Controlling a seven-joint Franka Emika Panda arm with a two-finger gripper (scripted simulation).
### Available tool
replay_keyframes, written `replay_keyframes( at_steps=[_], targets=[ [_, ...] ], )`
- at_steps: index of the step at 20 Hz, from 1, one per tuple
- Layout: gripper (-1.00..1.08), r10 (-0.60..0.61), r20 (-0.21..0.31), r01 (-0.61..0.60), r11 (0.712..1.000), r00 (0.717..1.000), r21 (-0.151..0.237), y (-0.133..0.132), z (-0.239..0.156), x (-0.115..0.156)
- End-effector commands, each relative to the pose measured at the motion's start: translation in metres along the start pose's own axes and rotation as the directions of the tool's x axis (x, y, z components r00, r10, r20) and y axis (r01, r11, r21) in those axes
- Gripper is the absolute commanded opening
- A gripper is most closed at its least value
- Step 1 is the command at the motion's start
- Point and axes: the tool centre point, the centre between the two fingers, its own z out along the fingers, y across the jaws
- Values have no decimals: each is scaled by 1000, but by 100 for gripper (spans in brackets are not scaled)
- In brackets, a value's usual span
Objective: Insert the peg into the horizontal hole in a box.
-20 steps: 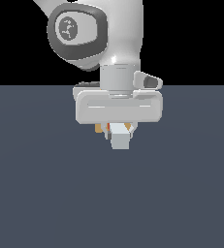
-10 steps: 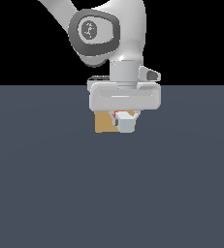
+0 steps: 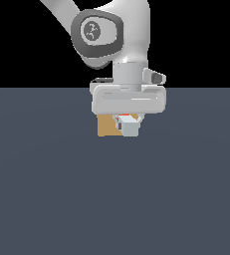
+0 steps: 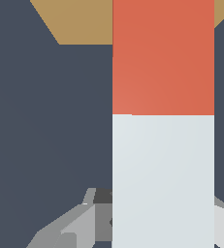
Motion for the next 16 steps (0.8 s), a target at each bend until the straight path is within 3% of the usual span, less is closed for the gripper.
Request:
replay_keyframes(
  at_steps=[1,8,16],
  targets=[
    [-100,-2,0,2,1000,1000,-6,2,-3,0],
    [-100,-1,0,1,1000,1000,-3,1,-2,8],
    [-100,-1,0,1,1000,1000,-4,0,-3,63]
  ],
)
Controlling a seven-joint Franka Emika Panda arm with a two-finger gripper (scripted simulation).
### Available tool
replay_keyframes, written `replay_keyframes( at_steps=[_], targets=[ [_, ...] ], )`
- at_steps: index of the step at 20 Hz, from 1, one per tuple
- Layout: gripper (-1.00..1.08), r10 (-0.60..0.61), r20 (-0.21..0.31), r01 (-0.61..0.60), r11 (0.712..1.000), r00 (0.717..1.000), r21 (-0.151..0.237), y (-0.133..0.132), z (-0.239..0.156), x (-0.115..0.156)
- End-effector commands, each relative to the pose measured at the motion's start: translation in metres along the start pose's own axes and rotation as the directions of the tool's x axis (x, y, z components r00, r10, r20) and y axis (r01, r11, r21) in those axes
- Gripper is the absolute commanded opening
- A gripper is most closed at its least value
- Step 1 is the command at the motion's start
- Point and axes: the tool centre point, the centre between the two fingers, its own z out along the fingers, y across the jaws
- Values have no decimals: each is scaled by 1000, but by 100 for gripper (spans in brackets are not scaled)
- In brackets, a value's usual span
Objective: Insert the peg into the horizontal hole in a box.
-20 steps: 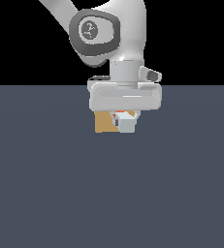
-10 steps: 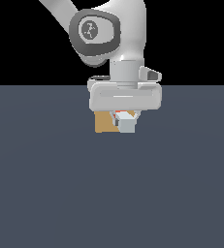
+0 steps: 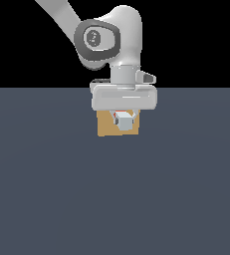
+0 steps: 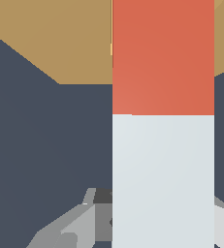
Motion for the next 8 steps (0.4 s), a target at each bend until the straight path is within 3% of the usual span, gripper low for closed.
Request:
replay_keyframes(
  at_steps=[1,8],
  targets=[
    [-100,-1,0,1,1000,1000,-3,1,-2,20],
    [-100,-1,0,1,1000,1000,-5,1,-2,43]
  ],
)
